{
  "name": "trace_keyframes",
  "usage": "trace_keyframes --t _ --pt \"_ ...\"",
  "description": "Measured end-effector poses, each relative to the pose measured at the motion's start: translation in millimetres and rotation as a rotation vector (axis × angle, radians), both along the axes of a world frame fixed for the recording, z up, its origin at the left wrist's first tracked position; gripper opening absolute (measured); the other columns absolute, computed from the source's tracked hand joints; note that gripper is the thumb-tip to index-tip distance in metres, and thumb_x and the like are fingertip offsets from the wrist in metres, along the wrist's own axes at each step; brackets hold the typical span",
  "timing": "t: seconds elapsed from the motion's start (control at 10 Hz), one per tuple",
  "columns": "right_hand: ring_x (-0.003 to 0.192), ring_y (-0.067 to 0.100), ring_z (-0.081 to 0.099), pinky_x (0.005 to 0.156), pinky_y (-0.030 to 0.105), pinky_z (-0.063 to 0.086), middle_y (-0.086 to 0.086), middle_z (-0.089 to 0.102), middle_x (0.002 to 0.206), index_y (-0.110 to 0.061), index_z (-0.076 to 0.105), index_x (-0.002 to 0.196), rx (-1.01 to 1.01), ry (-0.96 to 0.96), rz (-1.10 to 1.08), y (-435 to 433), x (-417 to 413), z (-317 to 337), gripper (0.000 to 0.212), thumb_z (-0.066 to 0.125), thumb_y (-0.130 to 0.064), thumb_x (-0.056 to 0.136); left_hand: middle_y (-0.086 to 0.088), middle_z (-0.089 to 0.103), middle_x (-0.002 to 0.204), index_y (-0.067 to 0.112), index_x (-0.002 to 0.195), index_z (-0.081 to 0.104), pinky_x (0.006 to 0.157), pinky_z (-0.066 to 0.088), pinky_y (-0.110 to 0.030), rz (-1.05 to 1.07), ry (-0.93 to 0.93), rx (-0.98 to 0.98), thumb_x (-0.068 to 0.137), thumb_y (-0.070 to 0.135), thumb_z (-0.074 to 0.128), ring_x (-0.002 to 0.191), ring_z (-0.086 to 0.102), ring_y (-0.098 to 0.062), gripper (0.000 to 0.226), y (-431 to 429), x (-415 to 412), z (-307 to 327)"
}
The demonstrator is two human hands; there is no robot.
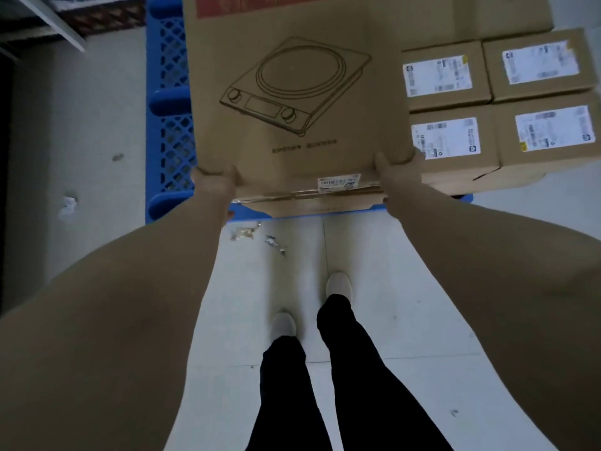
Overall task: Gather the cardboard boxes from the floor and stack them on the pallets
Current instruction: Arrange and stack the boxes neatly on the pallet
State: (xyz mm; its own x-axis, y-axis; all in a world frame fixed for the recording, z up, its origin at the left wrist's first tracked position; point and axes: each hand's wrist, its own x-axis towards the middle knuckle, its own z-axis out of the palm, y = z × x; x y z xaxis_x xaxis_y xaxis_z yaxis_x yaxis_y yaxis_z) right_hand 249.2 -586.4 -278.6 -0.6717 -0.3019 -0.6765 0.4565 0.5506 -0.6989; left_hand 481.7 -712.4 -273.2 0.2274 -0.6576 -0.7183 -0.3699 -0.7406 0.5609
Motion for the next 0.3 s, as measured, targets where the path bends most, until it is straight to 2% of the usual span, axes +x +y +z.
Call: trace_keyframes --t 0.1,0.2,0.3 --pt "0.100 0.021 0.051 0.091 0.037 0.052 0.003 0.049 0.131 -0.020 0.030 0.142 -0.045 -0.023 -0.048 6 0 -12 0.062 0.063 -0.028 0.090 -0.006 0.044 0.137 0.028 0.150 0.015 0.078 0.050 -0.040 0.000 0.004 -0.025 0.090 0.032 0.057 0.115 0.053 -0.031 0.073 -3 1 -4" --pt "0.100 0.020 0.049 0.092 0.036 0.049 -0.001 0.049 0.129 -0.025 0.030 0.144 -0.047 -0.026 -0.113 7 4 -14 0.062 0.062 -0.031 0.091 -0.009 0.045 0.136 0.025 0.149 0.016 0.094 0.051 -0.047 -0.033 0.006 -0.111 0.087 0.029 0.057 0.122 0.052 -0.035 0.075 -12 -3 -6" --pt "0.109 0.020 0.052 0.094 0.037 0.047 -0.001 0.046 0.139 -0.031 0.028 0.145 -0.080 -0.075 -0.279 10 13 -13 0.068 0.060 -0.049 0.088 -0.002 0.045 0.136 0.029 0.151 0.014 0.086 0.054 -0.045 0.043 -0.016 -0.101 0.090 0.044 0.051 0.112 0.056 -0.031 0.072 -6 4 -12"
